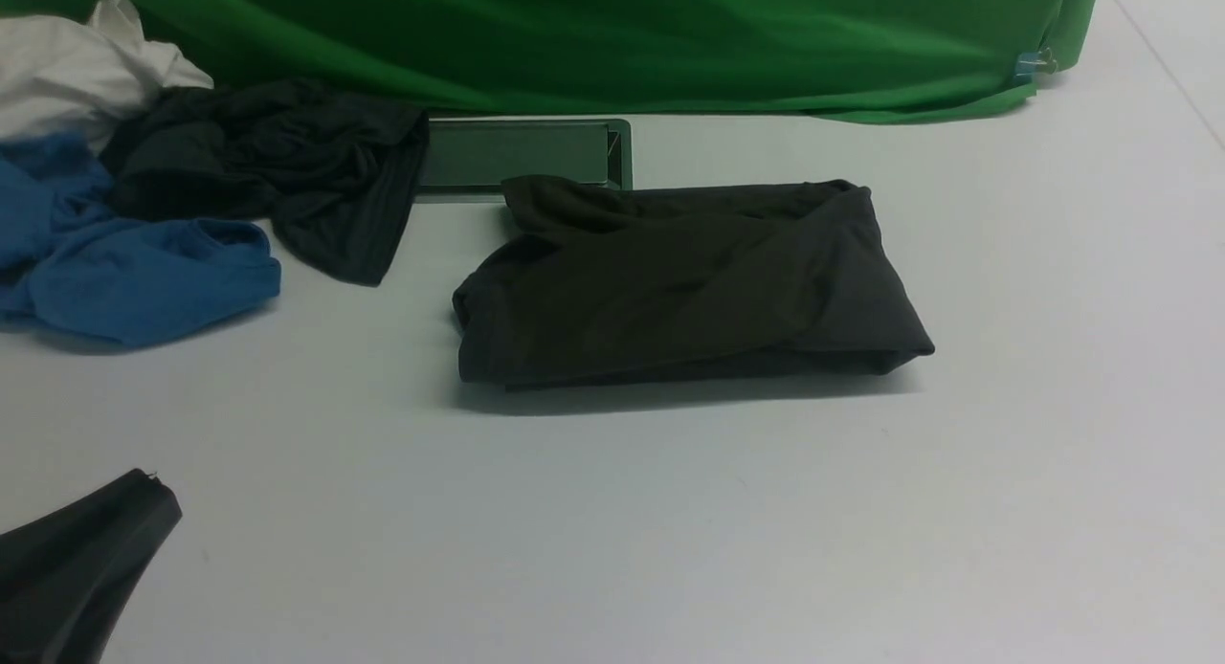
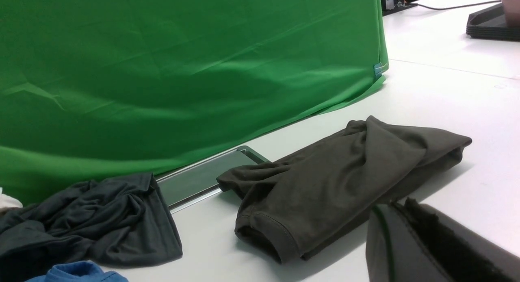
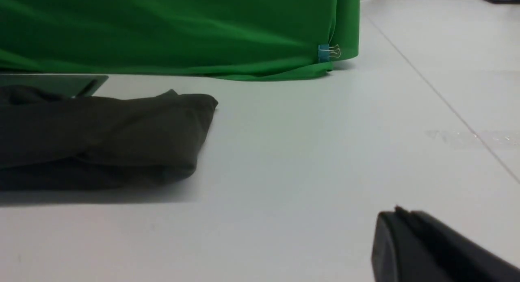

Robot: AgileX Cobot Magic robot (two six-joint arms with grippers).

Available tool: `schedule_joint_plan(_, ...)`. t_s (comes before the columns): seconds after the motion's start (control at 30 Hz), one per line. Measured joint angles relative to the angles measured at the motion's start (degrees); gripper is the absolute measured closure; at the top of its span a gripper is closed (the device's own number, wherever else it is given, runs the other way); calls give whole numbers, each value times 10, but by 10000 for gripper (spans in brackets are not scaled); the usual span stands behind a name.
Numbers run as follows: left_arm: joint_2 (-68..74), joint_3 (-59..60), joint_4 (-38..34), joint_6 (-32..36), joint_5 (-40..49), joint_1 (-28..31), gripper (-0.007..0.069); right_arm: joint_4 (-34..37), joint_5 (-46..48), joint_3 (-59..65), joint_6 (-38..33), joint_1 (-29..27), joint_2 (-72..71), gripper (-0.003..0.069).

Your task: Fold a long-sleeved shirt on a white desktop.

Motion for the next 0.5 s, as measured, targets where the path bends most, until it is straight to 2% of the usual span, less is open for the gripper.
schedule_joint_plan(0.5,0,0,0,1,0,0,603,0,-1,0,-1,0,-1,617)
